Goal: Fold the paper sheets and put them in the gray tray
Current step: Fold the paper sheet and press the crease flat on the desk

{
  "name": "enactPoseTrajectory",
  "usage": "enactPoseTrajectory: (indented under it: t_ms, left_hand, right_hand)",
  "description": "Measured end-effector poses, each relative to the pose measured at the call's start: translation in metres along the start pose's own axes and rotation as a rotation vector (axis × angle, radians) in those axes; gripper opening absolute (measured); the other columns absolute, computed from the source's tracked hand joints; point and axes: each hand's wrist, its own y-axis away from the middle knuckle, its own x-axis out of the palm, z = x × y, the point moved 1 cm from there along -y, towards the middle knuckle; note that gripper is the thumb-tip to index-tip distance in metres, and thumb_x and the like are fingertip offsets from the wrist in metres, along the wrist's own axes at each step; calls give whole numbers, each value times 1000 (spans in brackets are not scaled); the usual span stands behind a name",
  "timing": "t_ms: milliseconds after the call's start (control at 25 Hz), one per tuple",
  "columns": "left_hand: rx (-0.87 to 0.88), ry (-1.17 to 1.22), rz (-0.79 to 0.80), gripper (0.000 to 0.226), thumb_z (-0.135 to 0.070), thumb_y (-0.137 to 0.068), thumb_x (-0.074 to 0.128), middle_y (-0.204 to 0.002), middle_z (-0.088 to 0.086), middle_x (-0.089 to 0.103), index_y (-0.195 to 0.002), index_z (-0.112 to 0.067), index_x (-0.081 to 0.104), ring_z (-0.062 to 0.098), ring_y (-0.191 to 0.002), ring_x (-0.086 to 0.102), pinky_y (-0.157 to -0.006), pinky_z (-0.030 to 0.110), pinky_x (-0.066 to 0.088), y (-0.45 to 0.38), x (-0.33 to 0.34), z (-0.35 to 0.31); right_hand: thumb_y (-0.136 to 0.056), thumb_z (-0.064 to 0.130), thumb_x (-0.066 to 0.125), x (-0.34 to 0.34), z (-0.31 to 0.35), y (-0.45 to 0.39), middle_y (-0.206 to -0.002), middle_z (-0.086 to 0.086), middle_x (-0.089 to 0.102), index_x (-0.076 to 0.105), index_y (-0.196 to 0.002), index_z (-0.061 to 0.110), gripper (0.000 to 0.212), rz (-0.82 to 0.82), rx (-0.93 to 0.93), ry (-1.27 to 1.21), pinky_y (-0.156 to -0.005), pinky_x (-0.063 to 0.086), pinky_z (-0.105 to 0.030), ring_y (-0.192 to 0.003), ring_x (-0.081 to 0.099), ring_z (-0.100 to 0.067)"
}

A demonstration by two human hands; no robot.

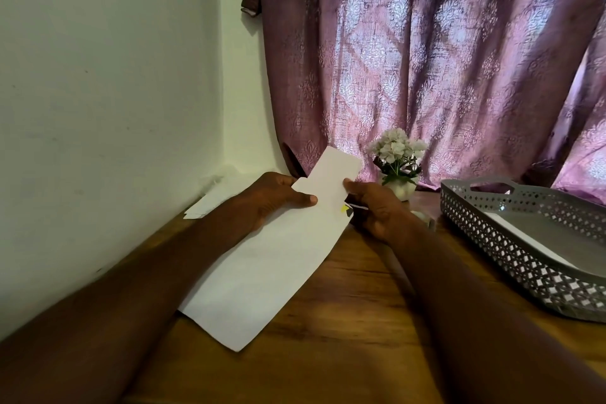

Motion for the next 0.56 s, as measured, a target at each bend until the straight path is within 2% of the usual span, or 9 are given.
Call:
enactPoseTrajectory:
  t_ms: [120, 200, 280, 360, 440, 560]
  left_hand:
    - [-9, -10, 11, 16, -8, -76, 89, -88, 6, 81, -89, -15, 81, 15, -71, 78, -58, 22, 59, 1, 2, -2]
    - [-10, -10, 12, 16, -7, -77, 88, -85, 4, 81, -88, -16, 80, 14, -69, 78, -56, 21, 58, 1, 1, -2]
    - [-15, -11, 4, 18, -7, -76, 89, -87, 5, 81, -91, -14, 81, 15, -70, 78, -57, 21, 58, 1, 0, -1]
    - [-17, -8, 3, 21, -8, -75, 89, -90, 7, 82, -94, -14, 81, 17, -74, 78, -59, 22, 59, 1, 0, -1]
    - [-17, 1, 4, 19, -9, -76, 89, -91, 7, 82, -91, -16, 81, 17, -75, 78, -61, 23, 60, 0, 1, -1]
    - [-7, -5, -5, 22, -8, -75, 89, -94, 6, 82, -92, -17, 81, 16, -78, 78, -70, 25, 63, -1, 0, 0]
  right_hand:
    - [-87, 24, 80, -3, 2, -1, -93, -11, 75, 69, -105, 5, 28, -64, -36, -34, -68, 55, -38, -78, 70, -26]
    - [-89, 18, 78, -3, 2, -2, -99, -15, 75, 69, -109, 2, 27, -75, -34, 12, -78, 55, -43, -84, 69, -28]
    - [-91, 12, 76, -2, 1, 0, -108, -21, 74, 67, -117, -2, 31, -62, -16, 38, -81, 53, -43, -90, 67, -31]
    - [-91, 8, 74, -2, 1, 0, -109, -22, 73, 66, -117, -4, 29, -49, -3, 5, -73, 54, -39, -91, 66, -32]
    - [-91, 7, 73, -3, 2, 1, -95, -16, 73, 67, -104, 1, 16, -57, -3, -39, -59, 54, -34, -80, 67, -28]
    - [-90, 8, 74, -6, 1, -1, -84, -12, 70, 67, -94, 5, 8, -80, -4, -45, -62, 50, -35, -74, 65, -25]
